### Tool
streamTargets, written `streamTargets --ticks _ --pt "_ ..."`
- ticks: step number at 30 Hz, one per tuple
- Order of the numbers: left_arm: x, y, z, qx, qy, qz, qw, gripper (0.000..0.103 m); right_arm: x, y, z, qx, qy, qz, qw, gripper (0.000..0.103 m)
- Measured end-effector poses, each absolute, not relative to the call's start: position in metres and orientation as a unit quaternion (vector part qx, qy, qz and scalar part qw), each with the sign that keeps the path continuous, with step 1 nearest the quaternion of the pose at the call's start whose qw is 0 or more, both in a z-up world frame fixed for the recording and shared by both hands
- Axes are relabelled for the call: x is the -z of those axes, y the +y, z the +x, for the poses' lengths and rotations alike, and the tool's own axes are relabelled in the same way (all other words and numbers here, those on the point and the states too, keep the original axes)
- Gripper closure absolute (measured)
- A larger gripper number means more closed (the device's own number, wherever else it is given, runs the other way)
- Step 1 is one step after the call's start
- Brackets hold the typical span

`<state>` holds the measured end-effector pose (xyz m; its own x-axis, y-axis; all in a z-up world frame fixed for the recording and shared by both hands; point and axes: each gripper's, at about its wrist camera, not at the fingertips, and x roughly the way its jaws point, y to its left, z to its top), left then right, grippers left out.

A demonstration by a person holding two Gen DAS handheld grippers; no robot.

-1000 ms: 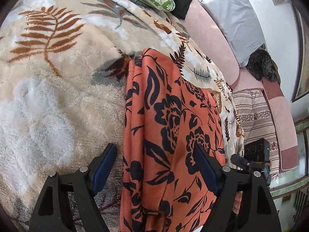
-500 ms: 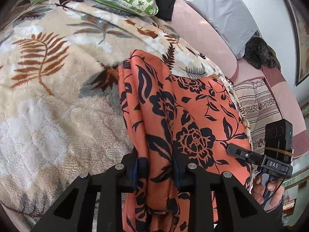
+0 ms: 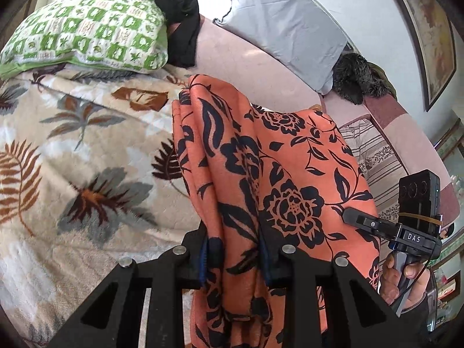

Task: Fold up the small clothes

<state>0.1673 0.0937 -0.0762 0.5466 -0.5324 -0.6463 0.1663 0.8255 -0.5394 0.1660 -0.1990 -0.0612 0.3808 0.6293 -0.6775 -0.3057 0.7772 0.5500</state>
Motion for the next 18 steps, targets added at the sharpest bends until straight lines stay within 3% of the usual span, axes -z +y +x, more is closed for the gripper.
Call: streamTargets --ticks 18 --pt "0.084 0.086 0.182 0.205 0.441 -0.211 0.848 0.074 0.059 -0.246 0.216 -0.284 0.468 0.184 0.816 0.066"
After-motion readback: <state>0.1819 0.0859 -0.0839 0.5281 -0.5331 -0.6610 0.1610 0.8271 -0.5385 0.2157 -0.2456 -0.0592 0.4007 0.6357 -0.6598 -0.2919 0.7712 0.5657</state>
